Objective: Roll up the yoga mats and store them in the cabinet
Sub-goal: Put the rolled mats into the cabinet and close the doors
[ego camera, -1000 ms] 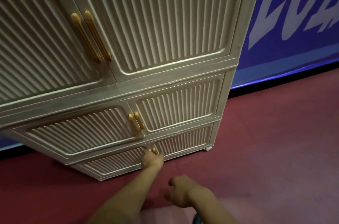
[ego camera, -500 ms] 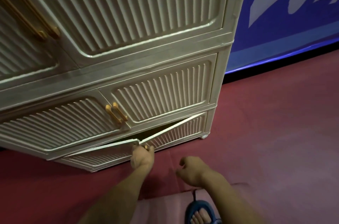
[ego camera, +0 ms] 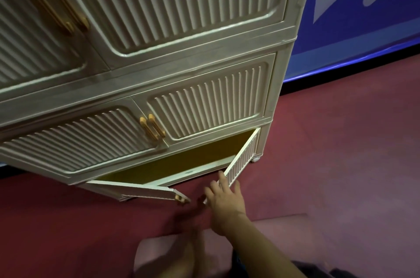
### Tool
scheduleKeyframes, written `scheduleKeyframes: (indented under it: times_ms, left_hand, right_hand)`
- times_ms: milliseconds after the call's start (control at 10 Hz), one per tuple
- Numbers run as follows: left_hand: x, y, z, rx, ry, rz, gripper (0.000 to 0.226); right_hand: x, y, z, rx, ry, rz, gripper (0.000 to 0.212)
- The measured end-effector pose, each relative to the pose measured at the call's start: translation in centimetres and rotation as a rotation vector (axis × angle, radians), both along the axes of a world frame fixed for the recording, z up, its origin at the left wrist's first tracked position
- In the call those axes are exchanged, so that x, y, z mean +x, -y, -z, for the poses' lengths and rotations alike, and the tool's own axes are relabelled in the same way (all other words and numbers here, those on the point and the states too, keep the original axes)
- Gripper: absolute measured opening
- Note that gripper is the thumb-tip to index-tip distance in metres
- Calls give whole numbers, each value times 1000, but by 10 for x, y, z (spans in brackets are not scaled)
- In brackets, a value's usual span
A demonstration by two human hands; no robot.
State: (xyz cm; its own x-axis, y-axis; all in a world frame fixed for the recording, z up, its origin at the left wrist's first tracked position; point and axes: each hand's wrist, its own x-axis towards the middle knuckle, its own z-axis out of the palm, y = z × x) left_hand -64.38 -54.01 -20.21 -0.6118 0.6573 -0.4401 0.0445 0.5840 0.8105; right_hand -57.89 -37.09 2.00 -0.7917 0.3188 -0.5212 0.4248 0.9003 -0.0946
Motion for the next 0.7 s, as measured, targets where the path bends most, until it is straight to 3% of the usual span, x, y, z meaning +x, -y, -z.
scheduleKeyframes:
  times_ms: [100,200,300,400,500,600,700]
  left_hand:
    - [24,2,38,-202,-716,289,30]
    - [58,-16,-12,-190,-786,288,39]
    - [52,-22,-4,-272,-762,519,36]
    - [59,-35,34,-553,-653,696,47]
    - [60,-62,-8,-734,-581,974,97]
    - [72,-70,-48,-619,-798,968,69]
    - [82,-70,-44,-729,-717,964,57]
  right_hand:
    - [10,0,1,37,34,74,74]
    - [28,-11,-7,35,71,84,77]
    - [54,-20,-6,34,103,84,79]
    - [81,-29,-2,27,111,114,81]
    - [102,-36,4,23,84,118,77]
    - [114,-40,9,43,96,122,80]
    - [124,-47,10,84,145,101,82]
